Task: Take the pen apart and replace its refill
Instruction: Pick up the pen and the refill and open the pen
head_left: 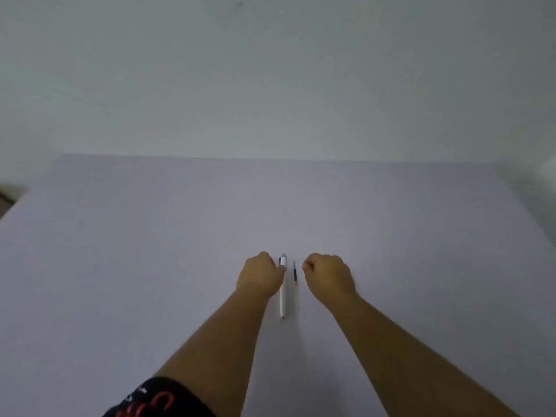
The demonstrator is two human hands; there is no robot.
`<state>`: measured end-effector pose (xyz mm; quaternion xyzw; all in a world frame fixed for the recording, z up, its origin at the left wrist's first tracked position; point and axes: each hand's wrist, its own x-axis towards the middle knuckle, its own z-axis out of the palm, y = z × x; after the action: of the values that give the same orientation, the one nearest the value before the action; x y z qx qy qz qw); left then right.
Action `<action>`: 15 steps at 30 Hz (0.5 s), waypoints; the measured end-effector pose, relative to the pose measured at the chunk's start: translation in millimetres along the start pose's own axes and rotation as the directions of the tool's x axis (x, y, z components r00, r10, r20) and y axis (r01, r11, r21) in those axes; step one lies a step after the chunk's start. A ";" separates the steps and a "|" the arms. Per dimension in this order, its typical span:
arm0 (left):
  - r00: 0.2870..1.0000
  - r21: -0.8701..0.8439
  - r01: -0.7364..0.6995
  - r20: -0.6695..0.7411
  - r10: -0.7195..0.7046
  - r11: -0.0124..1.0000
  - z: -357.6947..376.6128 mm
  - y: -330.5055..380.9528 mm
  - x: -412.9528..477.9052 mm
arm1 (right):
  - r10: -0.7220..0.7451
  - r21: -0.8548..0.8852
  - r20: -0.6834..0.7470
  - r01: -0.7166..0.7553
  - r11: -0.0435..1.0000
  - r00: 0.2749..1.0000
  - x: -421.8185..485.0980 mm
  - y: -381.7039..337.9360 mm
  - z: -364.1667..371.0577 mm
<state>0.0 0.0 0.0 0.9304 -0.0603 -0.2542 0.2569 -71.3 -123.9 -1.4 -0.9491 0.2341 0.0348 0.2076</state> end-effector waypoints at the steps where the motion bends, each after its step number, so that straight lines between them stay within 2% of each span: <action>1: 0.999 -0.006 0.017 0.033 -0.017 1.000 4.4 0.2 -0.8 | 0.017 0.006 0.016 -0.017 1.000 1.000 2.1 1.8 3.5; 6: 0.993 -0.033 0.081 0.093 -0.077 0.996 27.0 -9.5 -1.6 | 0.053 0.067 0.059 -0.057 0.996 0.997 6.2 7.9 21.3; 11: 0.995 -0.082 0.079 0.075 -0.073 0.994 31.4 -17.8 -0.1 | 0.081 0.128 0.086 -0.092 0.987 0.993 8.5 5.8 27.4; 13: 0.997 -0.157 0.065 0.055 -0.057 0.985 29.0 -20.6 -3.6 | 0.141 0.166 0.086 -0.154 0.974 0.986 9.0 1.5 27.3; 15: 0.999 -0.243 0.041 0.036 -0.033 0.969 26.6 -22.3 -11.3 | 0.232 0.286 0.126 -0.259 0.923 0.965 9.3 -3.8 26.0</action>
<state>-23.5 10.1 -26.0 0.8886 -0.0153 -0.2790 0.3636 -60.5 -114.2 -25.1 -0.8672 0.3442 0.0673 0.3536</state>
